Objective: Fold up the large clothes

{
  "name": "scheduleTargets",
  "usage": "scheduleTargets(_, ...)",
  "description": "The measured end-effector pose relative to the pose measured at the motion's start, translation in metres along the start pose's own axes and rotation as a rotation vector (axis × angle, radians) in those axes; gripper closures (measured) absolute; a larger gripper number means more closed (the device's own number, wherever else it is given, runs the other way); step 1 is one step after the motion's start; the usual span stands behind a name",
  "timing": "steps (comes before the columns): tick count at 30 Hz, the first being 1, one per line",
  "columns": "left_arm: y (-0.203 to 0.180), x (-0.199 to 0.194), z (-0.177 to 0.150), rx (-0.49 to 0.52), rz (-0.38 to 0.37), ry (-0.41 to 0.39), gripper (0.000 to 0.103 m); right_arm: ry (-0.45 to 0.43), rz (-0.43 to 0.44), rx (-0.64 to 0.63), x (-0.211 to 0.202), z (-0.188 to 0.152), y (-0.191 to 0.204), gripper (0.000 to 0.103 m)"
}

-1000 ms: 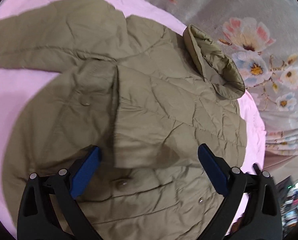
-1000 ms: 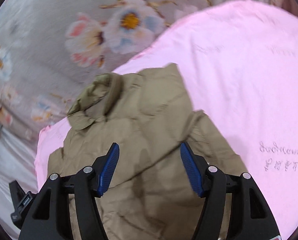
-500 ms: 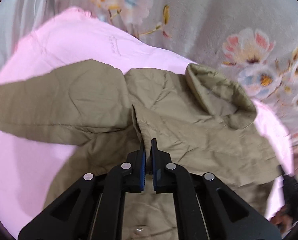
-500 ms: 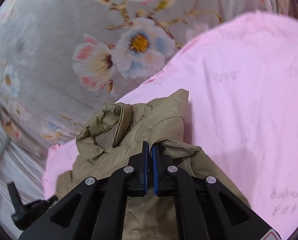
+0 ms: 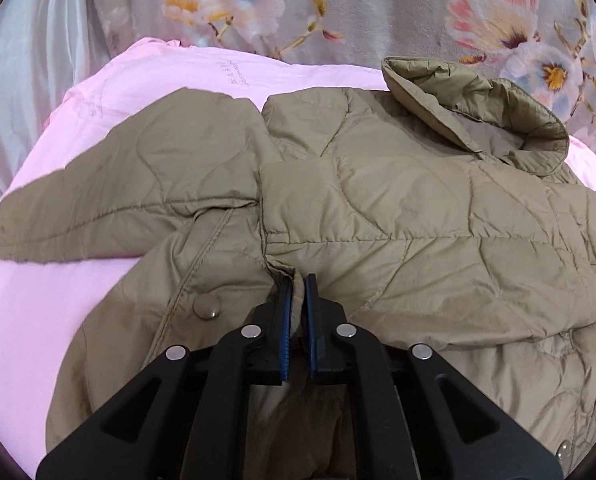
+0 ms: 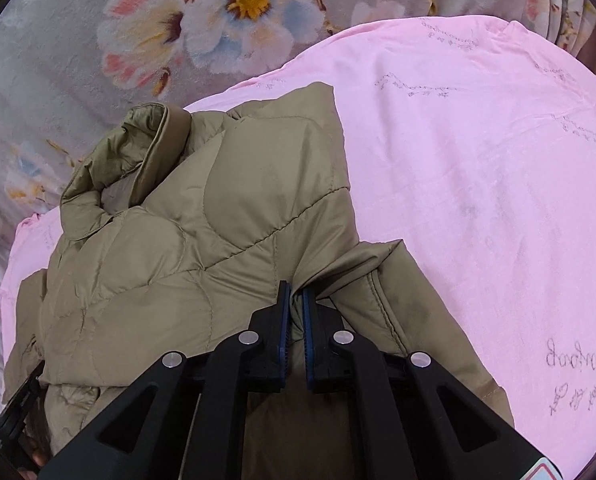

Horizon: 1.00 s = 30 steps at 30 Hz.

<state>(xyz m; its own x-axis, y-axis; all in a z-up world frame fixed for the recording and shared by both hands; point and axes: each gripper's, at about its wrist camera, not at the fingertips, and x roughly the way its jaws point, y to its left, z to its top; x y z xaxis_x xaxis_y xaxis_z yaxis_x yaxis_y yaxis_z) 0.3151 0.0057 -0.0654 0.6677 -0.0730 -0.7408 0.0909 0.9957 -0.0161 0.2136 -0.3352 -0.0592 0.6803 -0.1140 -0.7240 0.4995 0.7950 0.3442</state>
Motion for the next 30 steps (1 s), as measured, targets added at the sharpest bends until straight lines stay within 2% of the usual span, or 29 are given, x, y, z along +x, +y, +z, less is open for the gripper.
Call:
scheduleTargets(6,0.007,-0.023,-0.023,0.004,-0.01,0.009,0.097,0.009,-0.004,-0.002,-0.018,-0.017,-0.01,0.1)
scheduleTargets(15,0.024,-0.073,-0.074,0.033,-0.006,0.022,0.097,0.012,0.015,0.027,-0.078,-0.076,-0.047,0.099)
scheduleTargets(18,0.026,-0.079,-0.076,0.035,-0.014,0.028,0.096,0.024,0.023,0.036,-0.086,-0.08,-0.05,0.096)
scheduleTargets(19,0.029,-0.081,-0.074,0.029,-0.021,0.034,0.095,0.035,0.004,0.028,-0.092,-0.08,-0.048,0.089)
scheduleTargets(21,0.036,-0.091,-0.068,0.016,-0.029,0.056,0.085,0.026,-0.021,0.011,-0.11,-0.079,-0.042,0.081)
scheduleTargets(23,0.046,-0.107,-0.06,-0.016,-0.031,0.057,0.072,-0.03,-0.031,-0.018,-0.135,-0.08,-0.035,0.077)
scheduleTargets(24,0.051,-0.119,-0.054,-0.034,-0.033,0.037,0.067,-0.068,-0.049,-0.05,-0.15,-0.08,-0.029,0.076)
scheduleTargets(26,0.051,-0.138,-0.041,-0.044,-0.035,-0.012,0.064,-0.118,-0.063,-0.107,-0.166,-0.074,-0.012,0.076)
scheduleTargets(29,0.029,-0.152,-0.019,-0.015,-0.07,-0.059,0.053,-0.105,0.009,-0.176,-0.164,-0.063,0.024,0.076)
scheduleTargets(30,0.014,-0.148,-0.014,0.012,-0.081,-0.063,0.052,-0.098,0.031,-0.199,-0.156,-0.062,0.038,0.076)
